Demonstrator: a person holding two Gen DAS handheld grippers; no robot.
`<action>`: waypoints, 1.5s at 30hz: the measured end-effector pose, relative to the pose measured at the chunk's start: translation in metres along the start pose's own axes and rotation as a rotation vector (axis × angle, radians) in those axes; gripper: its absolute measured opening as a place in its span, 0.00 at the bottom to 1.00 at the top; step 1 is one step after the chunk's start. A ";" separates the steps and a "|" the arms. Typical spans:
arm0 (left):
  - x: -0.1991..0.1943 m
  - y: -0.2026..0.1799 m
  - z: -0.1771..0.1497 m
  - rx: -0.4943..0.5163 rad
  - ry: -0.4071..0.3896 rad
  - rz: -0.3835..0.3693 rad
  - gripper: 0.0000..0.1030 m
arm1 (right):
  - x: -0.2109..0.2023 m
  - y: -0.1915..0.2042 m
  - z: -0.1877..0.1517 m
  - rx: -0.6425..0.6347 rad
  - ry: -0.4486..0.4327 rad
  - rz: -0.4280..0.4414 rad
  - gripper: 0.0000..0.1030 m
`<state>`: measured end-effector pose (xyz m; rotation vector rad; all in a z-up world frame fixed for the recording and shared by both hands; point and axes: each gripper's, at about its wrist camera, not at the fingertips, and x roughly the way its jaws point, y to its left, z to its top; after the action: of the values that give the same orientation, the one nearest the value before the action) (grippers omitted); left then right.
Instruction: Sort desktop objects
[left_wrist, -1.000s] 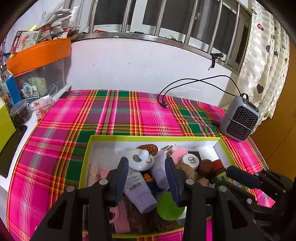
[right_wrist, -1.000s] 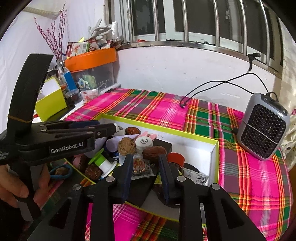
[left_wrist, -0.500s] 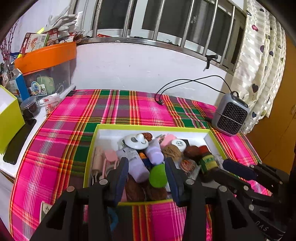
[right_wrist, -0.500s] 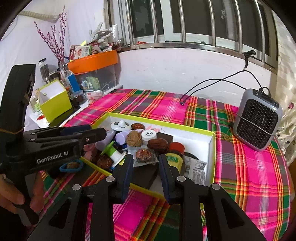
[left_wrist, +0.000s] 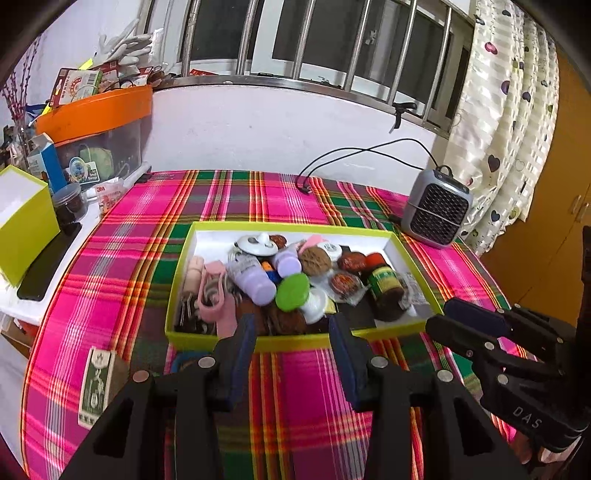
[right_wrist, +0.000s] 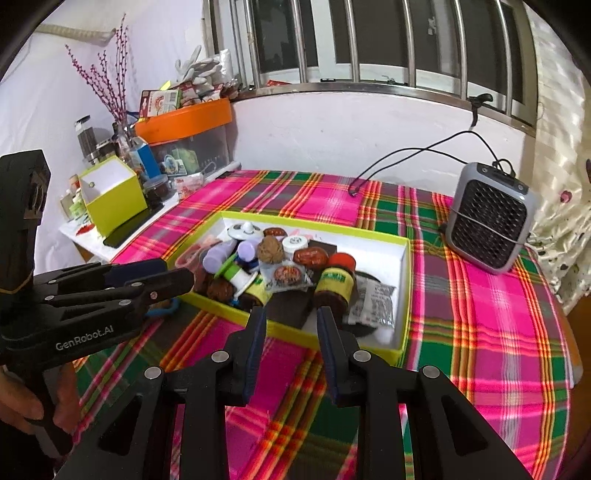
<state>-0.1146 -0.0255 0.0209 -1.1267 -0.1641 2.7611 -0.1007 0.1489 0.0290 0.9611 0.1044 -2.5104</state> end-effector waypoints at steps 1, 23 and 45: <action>-0.002 -0.001 -0.002 0.000 0.003 -0.001 0.40 | -0.002 0.001 -0.002 -0.002 0.002 -0.001 0.29; -0.048 -0.020 -0.038 0.014 -0.001 0.054 0.40 | -0.055 0.013 -0.034 -0.031 0.000 -0.009 0.29; -0.046 -0.029 -0.043 -0.006 0.016 0.025 0.40 | -0.059 0.001 -0.039 -0.014 0.002 -0.010 0.30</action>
<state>-0.0491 -0.0034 0.0270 -1.1597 -0.1572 2.7742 -0.0370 0.1792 0.0379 0.9596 0.1279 -2.5147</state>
